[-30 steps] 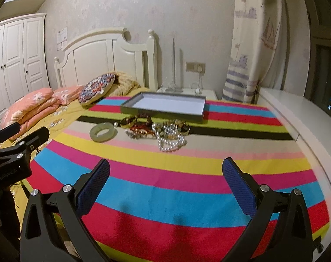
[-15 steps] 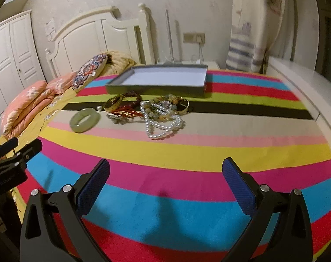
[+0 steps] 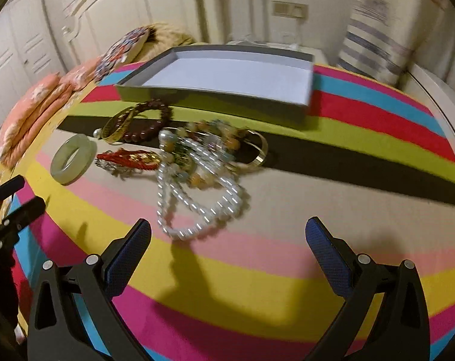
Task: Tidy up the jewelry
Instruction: 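Lower the left gripper onto the green jade bangle and grasp it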
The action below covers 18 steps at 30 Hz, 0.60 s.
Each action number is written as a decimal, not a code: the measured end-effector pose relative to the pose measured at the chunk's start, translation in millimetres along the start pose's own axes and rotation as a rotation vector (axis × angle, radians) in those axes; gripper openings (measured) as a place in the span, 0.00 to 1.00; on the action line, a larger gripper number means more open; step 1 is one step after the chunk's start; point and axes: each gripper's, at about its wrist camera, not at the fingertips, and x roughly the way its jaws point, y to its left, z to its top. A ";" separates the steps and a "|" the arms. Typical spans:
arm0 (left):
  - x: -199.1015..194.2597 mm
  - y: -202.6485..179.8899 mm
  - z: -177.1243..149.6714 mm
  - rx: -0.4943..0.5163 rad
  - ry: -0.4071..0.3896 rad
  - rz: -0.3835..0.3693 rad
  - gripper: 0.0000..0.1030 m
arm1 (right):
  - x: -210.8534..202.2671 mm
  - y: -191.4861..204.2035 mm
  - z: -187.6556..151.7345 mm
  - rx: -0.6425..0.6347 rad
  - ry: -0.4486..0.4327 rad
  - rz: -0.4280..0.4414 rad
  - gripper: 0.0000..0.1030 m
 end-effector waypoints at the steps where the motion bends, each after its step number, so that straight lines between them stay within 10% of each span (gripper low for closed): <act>1: 0.5 2.1 -1.1 0.001 -0.004 -0.001 0.98 | 1.2 2.5 3.1 -0.008 -0.002 0.009 0.96; 18: 71.1 26.6 40.4 -0.011 0.097 0.008 0.97 | -10.1 -16.1 -9.5 0.145 -0.075 0.090 0.96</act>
